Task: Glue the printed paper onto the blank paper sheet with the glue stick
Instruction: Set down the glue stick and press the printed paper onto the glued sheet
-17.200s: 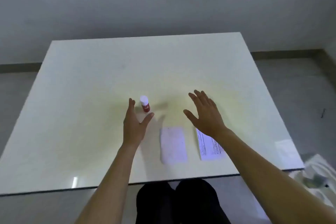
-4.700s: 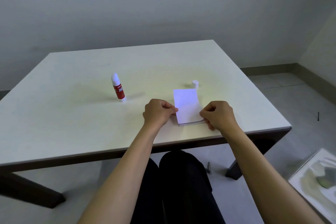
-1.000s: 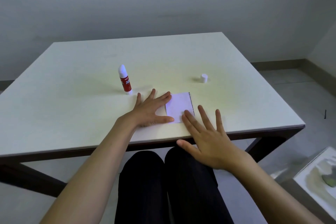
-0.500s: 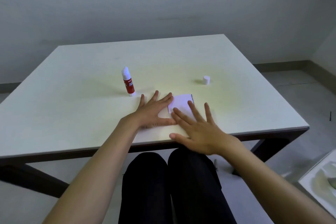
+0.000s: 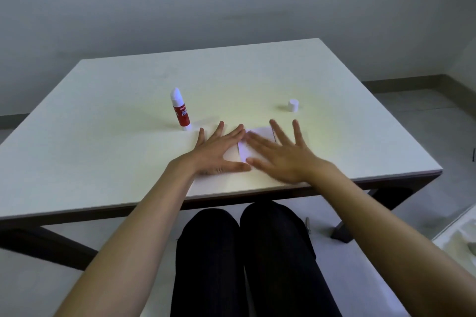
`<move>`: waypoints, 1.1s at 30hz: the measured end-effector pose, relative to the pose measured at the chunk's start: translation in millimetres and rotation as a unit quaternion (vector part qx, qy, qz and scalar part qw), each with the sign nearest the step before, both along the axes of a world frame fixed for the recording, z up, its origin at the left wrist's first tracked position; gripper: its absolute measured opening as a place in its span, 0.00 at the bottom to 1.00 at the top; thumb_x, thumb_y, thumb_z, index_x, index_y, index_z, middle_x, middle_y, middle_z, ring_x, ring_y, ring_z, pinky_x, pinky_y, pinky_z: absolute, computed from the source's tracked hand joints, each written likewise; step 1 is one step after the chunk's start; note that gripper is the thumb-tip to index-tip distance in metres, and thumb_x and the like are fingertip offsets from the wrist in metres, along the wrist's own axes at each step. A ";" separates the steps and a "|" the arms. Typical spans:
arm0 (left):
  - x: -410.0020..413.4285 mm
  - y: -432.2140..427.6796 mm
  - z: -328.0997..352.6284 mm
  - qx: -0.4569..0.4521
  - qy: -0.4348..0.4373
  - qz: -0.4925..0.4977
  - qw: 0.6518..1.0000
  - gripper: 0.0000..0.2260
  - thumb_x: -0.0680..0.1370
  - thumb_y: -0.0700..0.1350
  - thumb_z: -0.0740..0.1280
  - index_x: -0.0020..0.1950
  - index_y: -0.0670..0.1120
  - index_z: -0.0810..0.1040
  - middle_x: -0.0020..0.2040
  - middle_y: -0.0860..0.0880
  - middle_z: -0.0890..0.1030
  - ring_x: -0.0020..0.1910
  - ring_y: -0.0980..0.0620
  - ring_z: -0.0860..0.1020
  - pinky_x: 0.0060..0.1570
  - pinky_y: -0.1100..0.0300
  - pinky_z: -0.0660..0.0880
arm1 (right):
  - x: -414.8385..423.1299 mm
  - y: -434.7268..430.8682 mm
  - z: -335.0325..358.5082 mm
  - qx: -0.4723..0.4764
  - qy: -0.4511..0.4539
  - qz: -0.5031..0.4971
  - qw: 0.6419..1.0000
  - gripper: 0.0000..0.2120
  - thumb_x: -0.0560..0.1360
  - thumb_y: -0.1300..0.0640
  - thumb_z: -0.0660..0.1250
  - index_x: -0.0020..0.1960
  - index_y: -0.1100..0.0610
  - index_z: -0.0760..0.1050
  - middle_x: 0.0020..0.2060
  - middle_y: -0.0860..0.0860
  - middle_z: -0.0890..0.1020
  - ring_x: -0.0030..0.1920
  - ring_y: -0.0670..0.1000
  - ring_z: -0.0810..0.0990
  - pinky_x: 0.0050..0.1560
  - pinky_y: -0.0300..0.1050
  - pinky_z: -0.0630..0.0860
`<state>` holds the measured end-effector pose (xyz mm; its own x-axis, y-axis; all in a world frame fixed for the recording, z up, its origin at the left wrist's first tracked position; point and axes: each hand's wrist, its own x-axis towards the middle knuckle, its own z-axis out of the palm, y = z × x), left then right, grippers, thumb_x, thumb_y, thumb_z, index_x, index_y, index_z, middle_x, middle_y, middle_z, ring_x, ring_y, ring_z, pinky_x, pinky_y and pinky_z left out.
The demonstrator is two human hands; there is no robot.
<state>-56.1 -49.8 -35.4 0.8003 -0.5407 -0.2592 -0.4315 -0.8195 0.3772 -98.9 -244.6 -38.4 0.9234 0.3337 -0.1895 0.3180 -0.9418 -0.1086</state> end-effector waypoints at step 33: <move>-4.2 1.9 1.4 -0.025 0.017 0.025 0.999 0.41 0.73 0.62 0.65 0.78 0.57 0.43 0.78 0.61 0.42 0.76 0.53 0.33 0.72 0.46 0.29 | -85.5 -11.0 16.7 -0.021 -0.027 -0.030 0.999 0.50 0.61 0.28 0.24 0.78 0.47 0.44 0.78 0.40 0.47 0.77 0.48 0.34 0.69 0.64 0.24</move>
